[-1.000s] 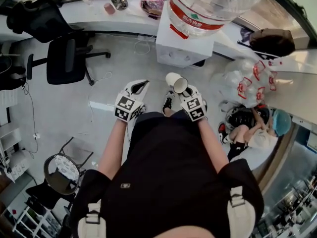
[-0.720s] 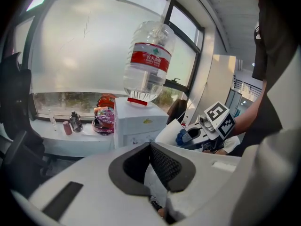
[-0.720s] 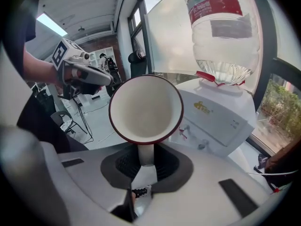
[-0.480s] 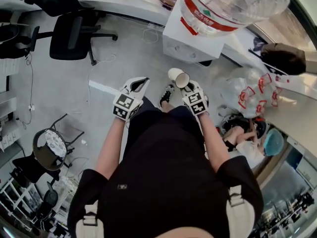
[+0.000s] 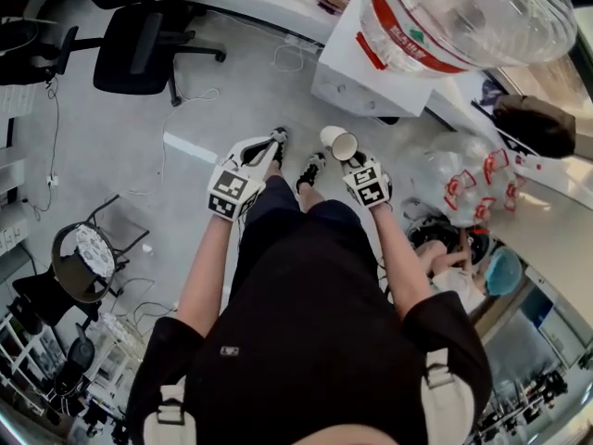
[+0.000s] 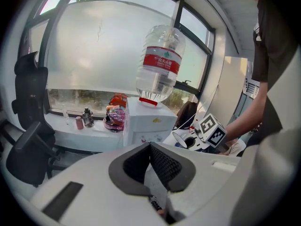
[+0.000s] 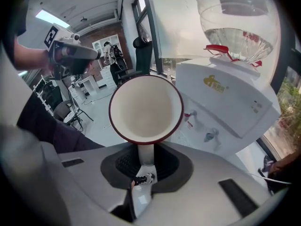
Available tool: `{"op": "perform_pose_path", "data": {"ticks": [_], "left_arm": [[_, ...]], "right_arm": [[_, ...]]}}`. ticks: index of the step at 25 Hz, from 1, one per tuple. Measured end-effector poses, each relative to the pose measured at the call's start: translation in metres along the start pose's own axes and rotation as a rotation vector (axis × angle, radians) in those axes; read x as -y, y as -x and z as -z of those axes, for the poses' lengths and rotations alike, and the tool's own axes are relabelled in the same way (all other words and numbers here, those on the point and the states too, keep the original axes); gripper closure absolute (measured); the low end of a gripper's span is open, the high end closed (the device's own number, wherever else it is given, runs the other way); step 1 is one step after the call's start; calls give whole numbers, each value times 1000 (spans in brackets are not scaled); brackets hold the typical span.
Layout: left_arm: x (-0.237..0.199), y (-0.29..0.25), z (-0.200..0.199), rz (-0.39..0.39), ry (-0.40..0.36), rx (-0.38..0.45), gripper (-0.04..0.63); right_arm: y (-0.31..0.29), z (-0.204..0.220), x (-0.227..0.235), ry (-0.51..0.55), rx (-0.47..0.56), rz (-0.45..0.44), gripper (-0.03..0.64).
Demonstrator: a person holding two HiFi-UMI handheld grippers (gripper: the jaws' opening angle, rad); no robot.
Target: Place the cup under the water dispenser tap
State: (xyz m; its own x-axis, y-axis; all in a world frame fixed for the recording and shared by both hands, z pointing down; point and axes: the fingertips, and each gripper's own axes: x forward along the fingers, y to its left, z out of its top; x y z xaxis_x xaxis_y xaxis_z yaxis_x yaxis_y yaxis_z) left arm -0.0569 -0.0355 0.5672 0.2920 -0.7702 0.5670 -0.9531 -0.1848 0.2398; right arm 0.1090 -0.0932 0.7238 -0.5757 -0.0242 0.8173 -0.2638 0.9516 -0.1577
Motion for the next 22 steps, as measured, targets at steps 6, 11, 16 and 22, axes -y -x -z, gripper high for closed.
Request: {"op": "perform_pose_path", "data": {"ticks": [6,11,16,22], "left_arm": [[-3,-8,-2,26,-5,-5,595],[-8,-9,-2,40,11,-4,595],[-20,-8,1,39,30,-24,595],[-43,-14,-11,42,28,-34,595]], "right_arm": [[-21,16,8,-101,-43,21,581],[-37,20,14,-95,-100,20,581],[-49,0,28,-81,-93,47,581],[-73,-1,42,-104,-157,44,581]]}}
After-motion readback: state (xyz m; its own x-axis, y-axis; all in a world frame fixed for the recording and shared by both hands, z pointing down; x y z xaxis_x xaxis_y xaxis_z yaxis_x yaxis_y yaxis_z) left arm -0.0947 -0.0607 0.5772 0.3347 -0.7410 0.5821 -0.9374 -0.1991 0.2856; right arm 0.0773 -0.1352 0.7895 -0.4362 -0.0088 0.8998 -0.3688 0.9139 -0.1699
